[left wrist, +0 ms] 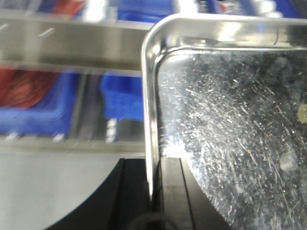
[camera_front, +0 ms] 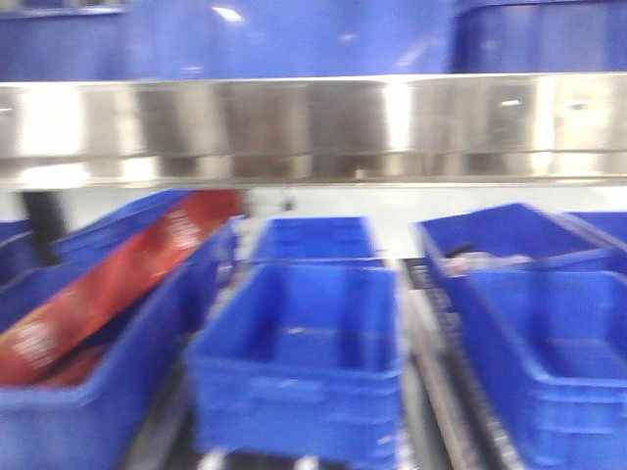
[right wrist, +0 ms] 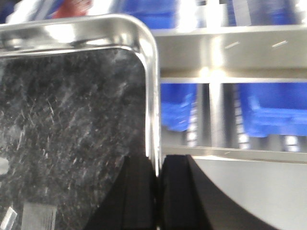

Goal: Stack silver trays without gaps
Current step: 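Hold the tray in both grippers while the base backs away and turns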

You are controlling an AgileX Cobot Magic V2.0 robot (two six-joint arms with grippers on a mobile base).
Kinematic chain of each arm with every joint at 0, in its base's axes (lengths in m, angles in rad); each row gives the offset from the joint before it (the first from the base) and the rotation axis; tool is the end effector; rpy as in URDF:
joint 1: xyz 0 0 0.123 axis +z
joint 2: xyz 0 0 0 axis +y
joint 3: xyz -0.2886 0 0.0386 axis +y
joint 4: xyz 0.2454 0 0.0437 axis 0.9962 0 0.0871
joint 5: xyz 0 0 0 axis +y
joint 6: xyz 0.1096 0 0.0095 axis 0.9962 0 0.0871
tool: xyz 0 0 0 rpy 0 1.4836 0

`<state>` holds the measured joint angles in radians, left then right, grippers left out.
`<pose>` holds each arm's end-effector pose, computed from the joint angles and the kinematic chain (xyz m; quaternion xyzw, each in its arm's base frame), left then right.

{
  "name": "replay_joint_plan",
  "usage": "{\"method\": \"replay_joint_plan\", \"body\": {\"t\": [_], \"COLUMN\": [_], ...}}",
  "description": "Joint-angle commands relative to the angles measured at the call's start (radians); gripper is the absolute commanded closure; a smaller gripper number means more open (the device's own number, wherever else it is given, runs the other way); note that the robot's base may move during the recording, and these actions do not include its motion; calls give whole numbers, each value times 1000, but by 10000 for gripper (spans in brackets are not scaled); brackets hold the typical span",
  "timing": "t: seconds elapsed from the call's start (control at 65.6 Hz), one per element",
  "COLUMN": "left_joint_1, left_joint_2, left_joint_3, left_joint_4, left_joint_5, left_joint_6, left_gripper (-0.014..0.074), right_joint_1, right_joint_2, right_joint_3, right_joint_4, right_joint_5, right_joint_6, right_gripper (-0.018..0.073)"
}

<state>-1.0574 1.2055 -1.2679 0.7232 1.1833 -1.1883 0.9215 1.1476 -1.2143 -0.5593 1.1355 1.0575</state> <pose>0.1705 -0.1651 0.3959 -0.0171 0.9026 -0.0716 0.4241 0.1736 0.1411 0.3855 0.0239 0.9203 0.0832 0.3816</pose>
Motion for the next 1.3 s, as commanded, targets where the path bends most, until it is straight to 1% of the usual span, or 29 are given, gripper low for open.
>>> {"method": "replay_joint_plan", "body": {"t": [0.0,0.503,0.868,1.28], "left_joint_1": [-6,-6,-6,-6], "left_joint_2": [-12,-12,-12,-12], "left_joint_3": [1,1,1,1], "left_joint_4": [28,33,74,74], "left_joint_5": [4,3,3,3], "left_joint_6": [-2,-2,-2,-2], "left_gripper": [602,602,602,602], "right_joint_1": [1,1,1,1], "right_joint_2": [-13,-15,-15,-15], "right_joint_3": [-2,-2,-2,-2], "right_joint_4": [-38,-38,-38,-38], "right_joint_5": [-20,-22,-22,-22], "right_joint_6": [1,1,1,1], "right_gripper": [574,574,574,574]}}
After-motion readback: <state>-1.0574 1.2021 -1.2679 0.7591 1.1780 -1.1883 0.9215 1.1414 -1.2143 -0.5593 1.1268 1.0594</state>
